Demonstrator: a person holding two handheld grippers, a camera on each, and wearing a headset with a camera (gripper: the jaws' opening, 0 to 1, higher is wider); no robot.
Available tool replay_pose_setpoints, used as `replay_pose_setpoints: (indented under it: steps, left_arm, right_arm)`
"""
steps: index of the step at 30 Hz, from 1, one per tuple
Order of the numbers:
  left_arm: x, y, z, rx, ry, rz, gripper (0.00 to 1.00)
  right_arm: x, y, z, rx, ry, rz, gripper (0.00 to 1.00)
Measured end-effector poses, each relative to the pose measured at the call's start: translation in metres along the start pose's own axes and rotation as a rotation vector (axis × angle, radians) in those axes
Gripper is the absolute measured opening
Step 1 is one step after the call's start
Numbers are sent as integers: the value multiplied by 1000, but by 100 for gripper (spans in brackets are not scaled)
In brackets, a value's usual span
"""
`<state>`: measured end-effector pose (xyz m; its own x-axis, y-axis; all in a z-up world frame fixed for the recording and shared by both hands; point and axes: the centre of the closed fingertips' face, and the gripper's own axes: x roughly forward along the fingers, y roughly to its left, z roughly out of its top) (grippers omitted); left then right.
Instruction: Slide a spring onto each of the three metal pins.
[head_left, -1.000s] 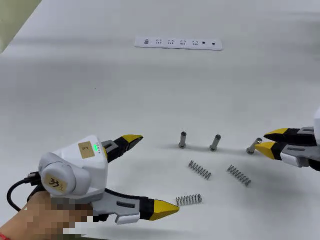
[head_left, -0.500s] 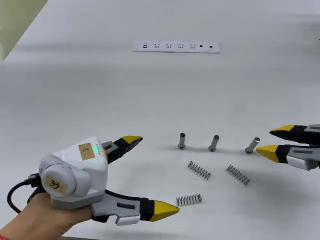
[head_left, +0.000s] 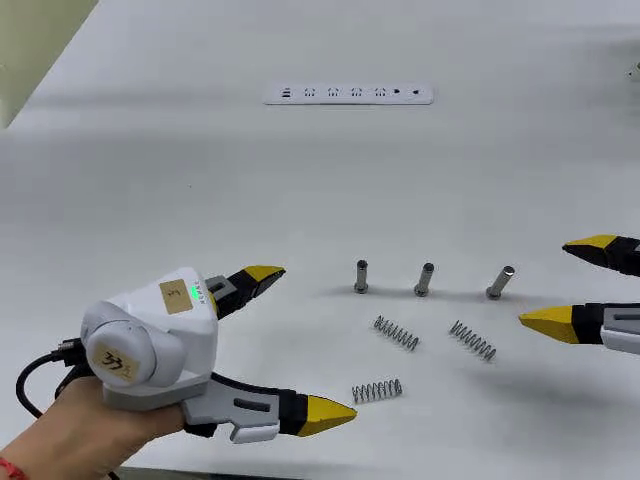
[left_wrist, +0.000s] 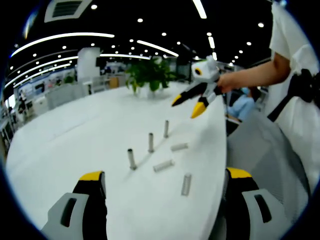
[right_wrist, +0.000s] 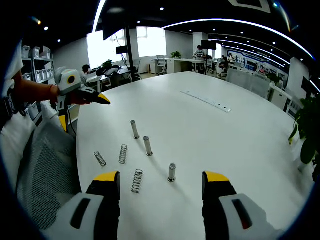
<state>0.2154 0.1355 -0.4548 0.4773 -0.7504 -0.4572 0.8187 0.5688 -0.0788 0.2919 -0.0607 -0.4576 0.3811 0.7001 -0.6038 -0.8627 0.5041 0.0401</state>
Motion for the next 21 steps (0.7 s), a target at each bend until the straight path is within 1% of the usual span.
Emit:
replay_pose_setpoints:
  steps: [2, 5, 10, 12, 14, 17, 21]
  left_arm:
    - [0, 0, 0, 6, 2, 2, 100]
    - [-1, 0, 2, 13, 3, 2, 100]
    - [-1, -1, 1, 25, 15, 2, 100]
    - [-1, -1, 0, 27, 21, 2, 100]
    - [-1, -2, -2, 39, 37, -2, 97]
    - [2, -6, -3, 55, 55, -8, 97]
    - [7, -10, -13, 93, 118, -20, 94]
  right_arm:
    - [-3, 2, -1, -7, -3, 6, 71]
    - [-7, 8, -4, -30, -7, 31, 77]
    - [-16, 18, -4, -65, -47, 70, 85]
    - [-19, 21, -5, -67, -56, 80, 88]
    - [-23, 23, -7, -77, -69, 90, 90]
    - [-28, 24, -10, -79, -79, 98, 93]
    - [-34, 25, -19, -78, -69, 100, 94]
